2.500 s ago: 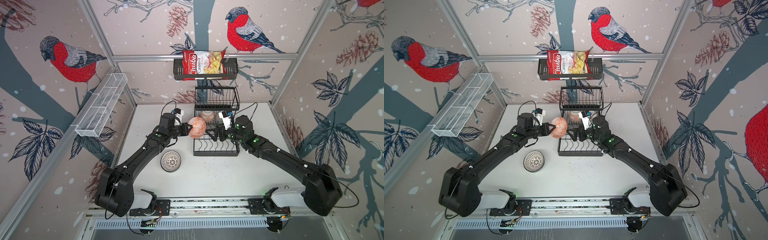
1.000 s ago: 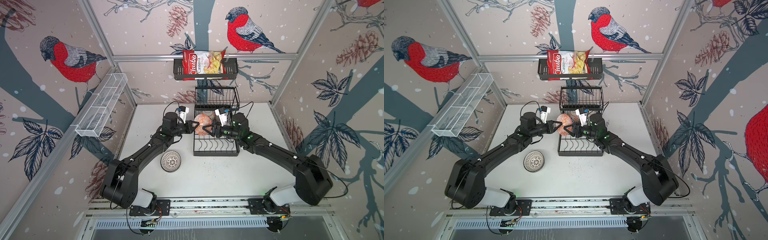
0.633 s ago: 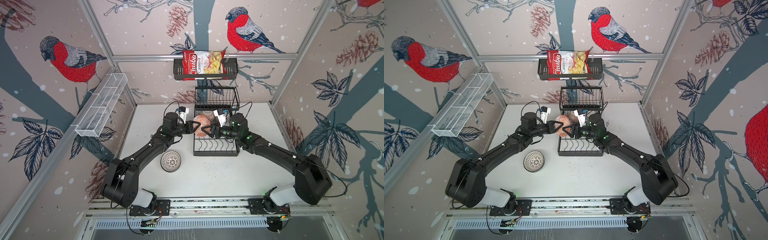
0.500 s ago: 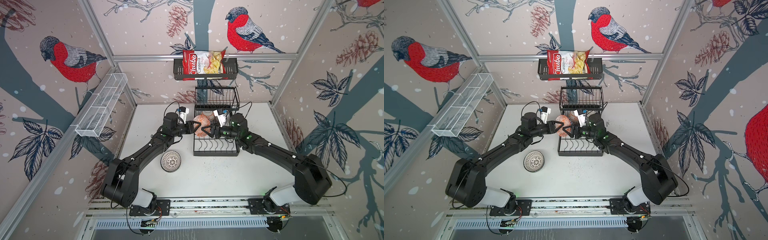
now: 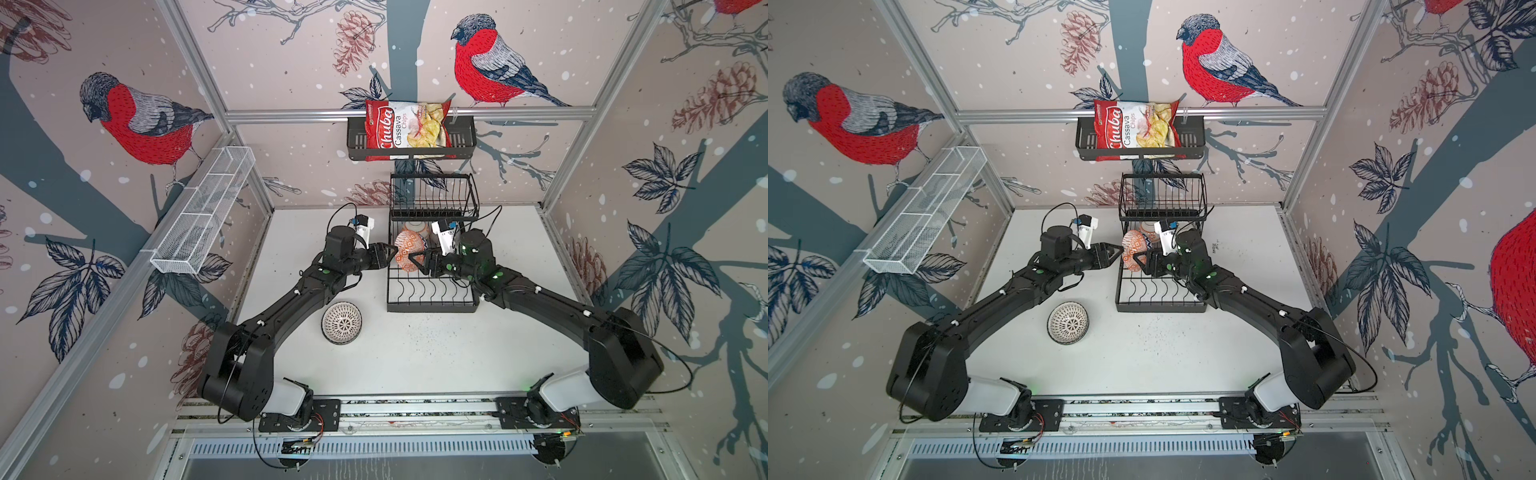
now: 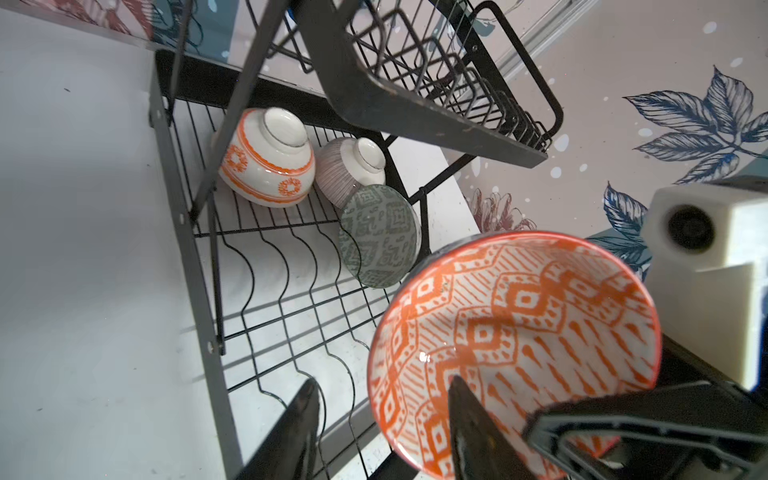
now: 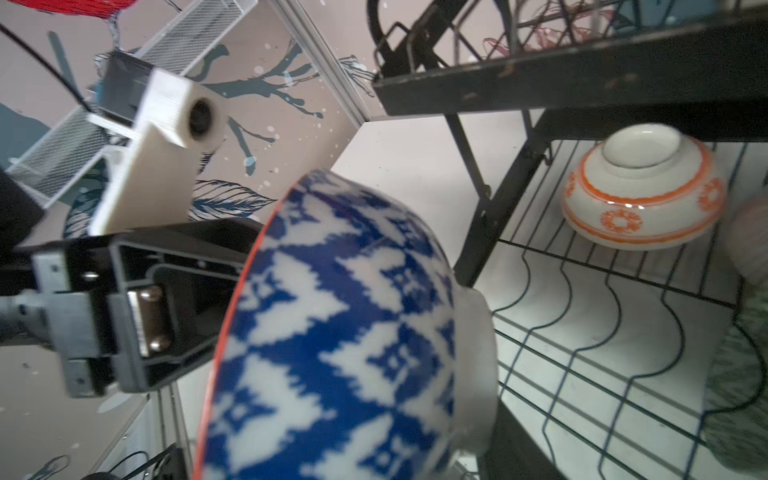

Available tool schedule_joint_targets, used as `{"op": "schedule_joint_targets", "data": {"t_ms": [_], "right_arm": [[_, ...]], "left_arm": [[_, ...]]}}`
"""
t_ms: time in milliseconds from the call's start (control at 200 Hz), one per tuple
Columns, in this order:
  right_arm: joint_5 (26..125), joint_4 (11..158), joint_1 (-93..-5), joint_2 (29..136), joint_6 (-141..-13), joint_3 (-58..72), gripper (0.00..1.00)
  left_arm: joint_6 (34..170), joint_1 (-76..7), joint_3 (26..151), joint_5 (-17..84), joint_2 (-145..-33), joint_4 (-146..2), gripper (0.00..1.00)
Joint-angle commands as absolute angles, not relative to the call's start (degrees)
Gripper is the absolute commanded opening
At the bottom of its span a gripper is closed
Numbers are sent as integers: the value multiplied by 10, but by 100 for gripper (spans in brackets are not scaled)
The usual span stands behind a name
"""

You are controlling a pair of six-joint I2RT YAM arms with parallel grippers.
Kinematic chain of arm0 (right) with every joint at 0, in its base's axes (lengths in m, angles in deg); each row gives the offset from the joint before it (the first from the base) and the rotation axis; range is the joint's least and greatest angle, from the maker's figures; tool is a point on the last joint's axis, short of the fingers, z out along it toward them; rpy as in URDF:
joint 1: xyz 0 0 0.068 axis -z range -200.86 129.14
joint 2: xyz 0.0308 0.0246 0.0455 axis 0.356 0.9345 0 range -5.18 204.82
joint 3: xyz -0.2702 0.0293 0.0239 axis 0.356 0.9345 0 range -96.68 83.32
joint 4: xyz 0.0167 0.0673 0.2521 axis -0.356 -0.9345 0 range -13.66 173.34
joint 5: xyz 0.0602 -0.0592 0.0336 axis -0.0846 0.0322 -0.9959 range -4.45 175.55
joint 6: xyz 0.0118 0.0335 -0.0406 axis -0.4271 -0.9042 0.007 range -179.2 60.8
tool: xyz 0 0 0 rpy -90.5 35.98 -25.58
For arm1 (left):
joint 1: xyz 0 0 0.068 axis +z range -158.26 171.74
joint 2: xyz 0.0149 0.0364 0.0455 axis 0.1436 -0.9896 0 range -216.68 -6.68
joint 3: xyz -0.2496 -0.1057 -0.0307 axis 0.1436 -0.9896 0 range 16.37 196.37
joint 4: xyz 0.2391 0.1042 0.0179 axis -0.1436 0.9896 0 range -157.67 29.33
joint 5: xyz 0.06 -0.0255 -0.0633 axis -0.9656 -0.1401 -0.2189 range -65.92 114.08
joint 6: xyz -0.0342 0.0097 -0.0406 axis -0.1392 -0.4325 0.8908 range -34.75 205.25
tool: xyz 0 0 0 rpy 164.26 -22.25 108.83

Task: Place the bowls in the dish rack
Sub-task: 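Open the left gripper and draw it back, leaving the bowl in the right gripper, then lower the blue-and-orange bowl into the rack beside the green-patterned bowl with the right gripper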

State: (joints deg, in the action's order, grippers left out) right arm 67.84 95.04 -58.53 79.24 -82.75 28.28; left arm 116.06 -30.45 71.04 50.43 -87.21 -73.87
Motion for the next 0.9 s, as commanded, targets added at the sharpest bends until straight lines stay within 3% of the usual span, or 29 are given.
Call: {"op": "schedule_joint_targets", "data": {"t_ms": [0, 170, 895], "right_arm": [[756, 937, -591, 792, -795, 286, 42], [872, 909, -607, 808, -772, 284, 42], [1152, 821, -662, 968, -731, 156, 41]], "left_arm": [[1136, -297, 710, 452, -855, -704, 51], [1136, -292, 691, 433, -833, -705, 51], [1137, -290, 672, 432, -828, -712, 51]]}}
